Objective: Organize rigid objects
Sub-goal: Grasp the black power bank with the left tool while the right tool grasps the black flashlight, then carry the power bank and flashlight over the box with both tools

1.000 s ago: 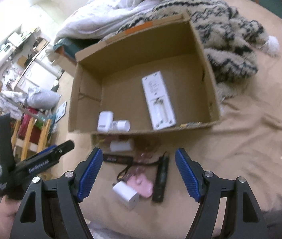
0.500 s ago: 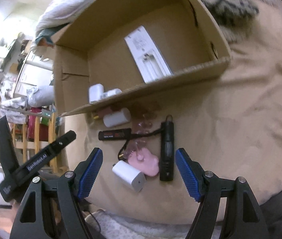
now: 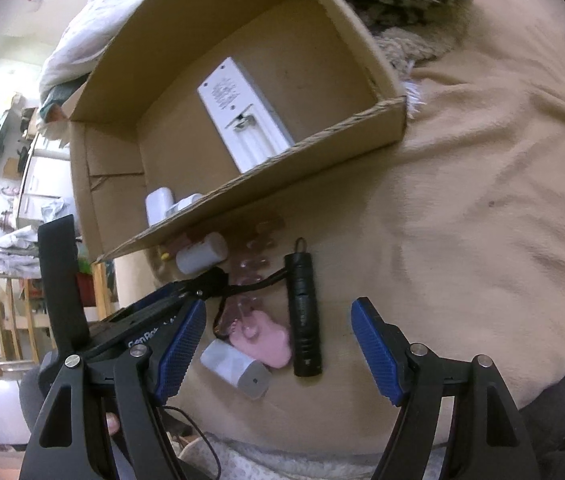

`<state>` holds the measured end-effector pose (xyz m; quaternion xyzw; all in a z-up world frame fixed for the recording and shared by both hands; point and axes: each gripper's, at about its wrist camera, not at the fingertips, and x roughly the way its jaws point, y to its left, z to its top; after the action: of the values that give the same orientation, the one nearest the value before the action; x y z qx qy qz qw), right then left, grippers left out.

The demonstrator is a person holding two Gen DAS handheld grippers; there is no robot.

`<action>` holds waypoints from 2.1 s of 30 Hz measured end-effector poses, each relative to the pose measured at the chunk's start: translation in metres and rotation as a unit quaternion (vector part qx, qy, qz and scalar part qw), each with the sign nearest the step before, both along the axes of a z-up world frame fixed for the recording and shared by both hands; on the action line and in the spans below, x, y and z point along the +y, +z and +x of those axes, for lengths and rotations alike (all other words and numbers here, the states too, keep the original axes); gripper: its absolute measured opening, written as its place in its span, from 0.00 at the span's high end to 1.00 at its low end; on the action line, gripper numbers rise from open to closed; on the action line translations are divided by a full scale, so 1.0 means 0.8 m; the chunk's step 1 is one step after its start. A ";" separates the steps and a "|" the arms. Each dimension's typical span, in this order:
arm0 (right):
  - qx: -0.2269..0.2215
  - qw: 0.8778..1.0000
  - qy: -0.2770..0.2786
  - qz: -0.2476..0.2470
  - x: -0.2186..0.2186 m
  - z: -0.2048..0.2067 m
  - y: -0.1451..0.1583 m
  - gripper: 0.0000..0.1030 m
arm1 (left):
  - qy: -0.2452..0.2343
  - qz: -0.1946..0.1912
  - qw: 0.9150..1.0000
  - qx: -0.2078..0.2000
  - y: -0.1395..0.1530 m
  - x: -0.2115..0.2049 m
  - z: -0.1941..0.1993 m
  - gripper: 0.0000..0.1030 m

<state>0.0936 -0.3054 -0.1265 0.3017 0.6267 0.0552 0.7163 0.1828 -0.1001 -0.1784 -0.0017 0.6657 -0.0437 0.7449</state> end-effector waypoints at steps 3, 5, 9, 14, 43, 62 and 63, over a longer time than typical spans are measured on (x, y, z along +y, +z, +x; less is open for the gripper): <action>0.013 1.000 0.006 -0.003 0.004 0.005 -0.009 0.23 | -0.003 0.000 1.000 0.000 -0.003 -0.003 0.000 0.20; 0.018 0.999 0.015 -0.023 0.011 0.009 -0.012 0.23 | -0.007 0.001 1.000 0.001 -0.005 -0.005 0.001 0.19; 0.028 0.997 0.051 -0.060 0.031 0.016 -0.021 0.48 | -0.010 0.000 1.000 0.005 -0.009 -0.006 0.007 0.18; 0.036 0.988 0.096 -0.118 0.056 0.019 -0.033 0.58 | -0.002 -0.012 1.000 0.000 -0.010 -0.003 0.011 0.24; -0.225 0.960 0.122 -0.110 0.060 -0.026 0.109 0.80 | 0.066 0.010 0.995 -0.076 0.073 0.089 -0.048 0.24; -0.320 0.945 0.036 -0.054 0.012 0.004 0.200 0.80 | 0.039 -0.004 0.977 -0.210 0.189 0.048 -0.042 0.24; -0.322 0.944 0.034 -0.055 0.009 0.010 0.205 0.80 | 0.037 -0.007 0.976 -0.213 0.194 0.047 -0.036 0.24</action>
<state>0.1013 -0.2981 0.0373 0.2060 0.3742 0.1391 0.8934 0.1543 -0.0622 -0.0235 -0.0221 0.4908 -0.0204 0.8708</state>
